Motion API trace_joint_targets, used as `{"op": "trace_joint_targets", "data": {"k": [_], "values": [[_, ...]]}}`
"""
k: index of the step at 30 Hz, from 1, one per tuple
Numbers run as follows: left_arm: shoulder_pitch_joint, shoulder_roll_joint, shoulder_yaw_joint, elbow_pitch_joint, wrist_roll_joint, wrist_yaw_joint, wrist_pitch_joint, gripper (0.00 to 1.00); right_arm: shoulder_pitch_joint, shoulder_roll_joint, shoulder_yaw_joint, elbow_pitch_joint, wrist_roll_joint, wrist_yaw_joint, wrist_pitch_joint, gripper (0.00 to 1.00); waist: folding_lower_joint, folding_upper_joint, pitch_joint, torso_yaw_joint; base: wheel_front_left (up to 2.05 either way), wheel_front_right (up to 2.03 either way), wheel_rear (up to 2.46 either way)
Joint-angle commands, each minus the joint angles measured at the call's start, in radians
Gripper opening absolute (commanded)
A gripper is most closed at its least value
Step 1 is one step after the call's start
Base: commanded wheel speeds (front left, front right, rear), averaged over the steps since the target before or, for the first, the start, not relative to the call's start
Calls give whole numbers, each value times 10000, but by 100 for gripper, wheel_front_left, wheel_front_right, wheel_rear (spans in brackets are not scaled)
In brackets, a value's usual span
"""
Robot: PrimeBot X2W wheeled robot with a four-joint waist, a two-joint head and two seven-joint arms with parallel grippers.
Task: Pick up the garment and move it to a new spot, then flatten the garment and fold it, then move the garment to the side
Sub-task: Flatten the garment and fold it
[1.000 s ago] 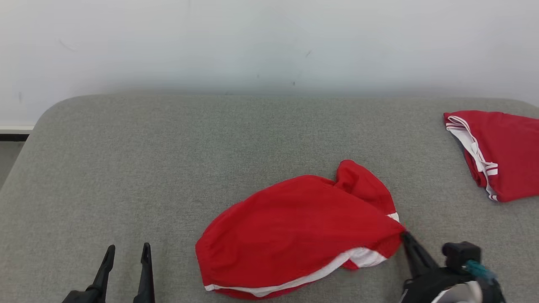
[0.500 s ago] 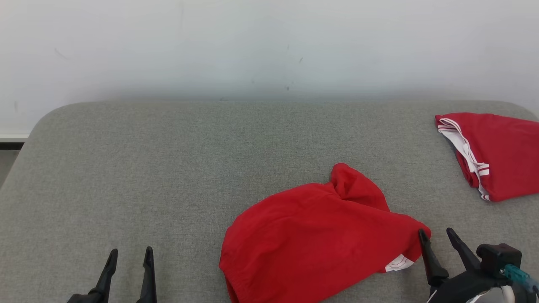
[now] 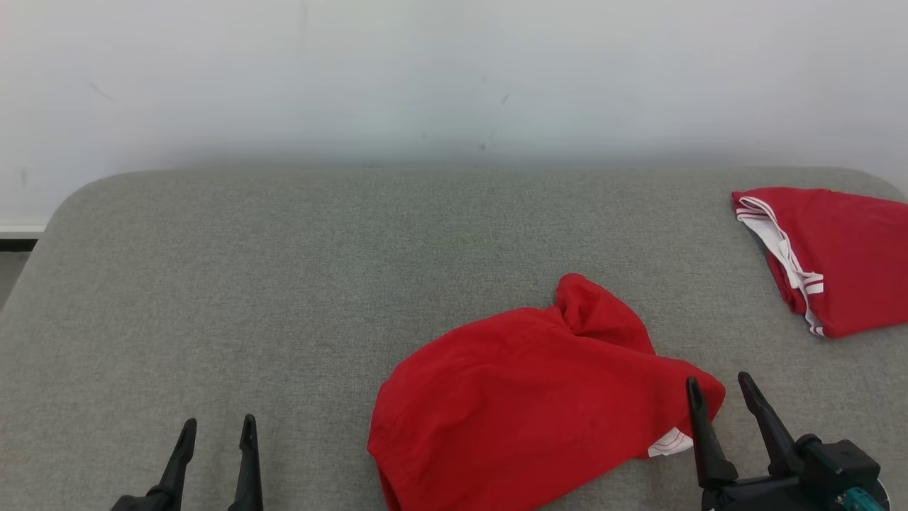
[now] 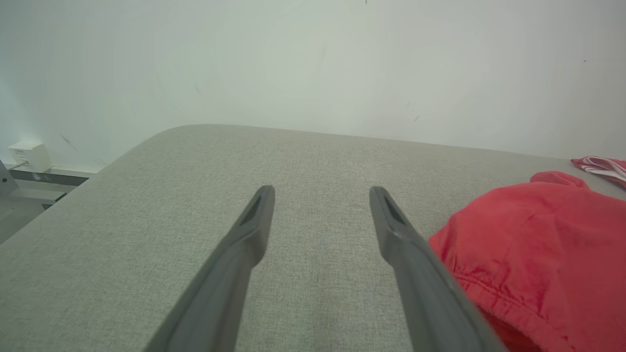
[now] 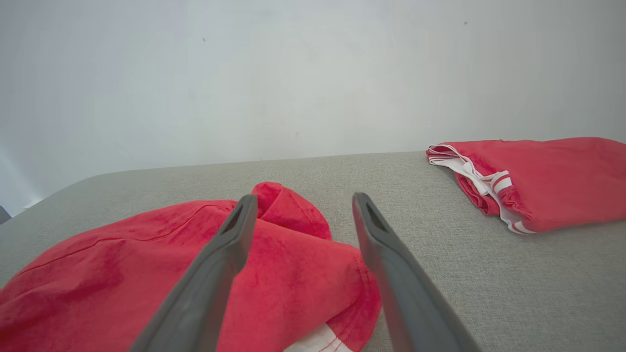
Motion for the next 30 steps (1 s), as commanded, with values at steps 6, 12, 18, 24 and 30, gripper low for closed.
{"op": "trace_joint_targets", "data": {"k": [6,12,18,24,30], "values": [[-138,1,-368,188,-275,-144,-1,100,150,127,52,-272,-236,-27,-52,100,0,0,95,-30,0,0,0],[-437,28,-1332,1018,-76,-331,-1,100,-35,106,170,-294,-259,-27,-57,100,0,0,239,-95,0,0,0],[-729,127,-2013,2110,-80,-407,-1,100,-253,93,305,-213,-230,-27,-57,100,0,0,405,-312,0,0,0],[-1168,240,-2469,3122,-159,-413,-1,100,-370,122,325,-171,-236,-27,-57,100,0,0,618,-554,0,0,0],[-1827,217,-2692,3532,-248,-394,-1,100,-511,119,397,-134,-247,-27,-56,100,0,0,779,-777,0,0,0]]}}
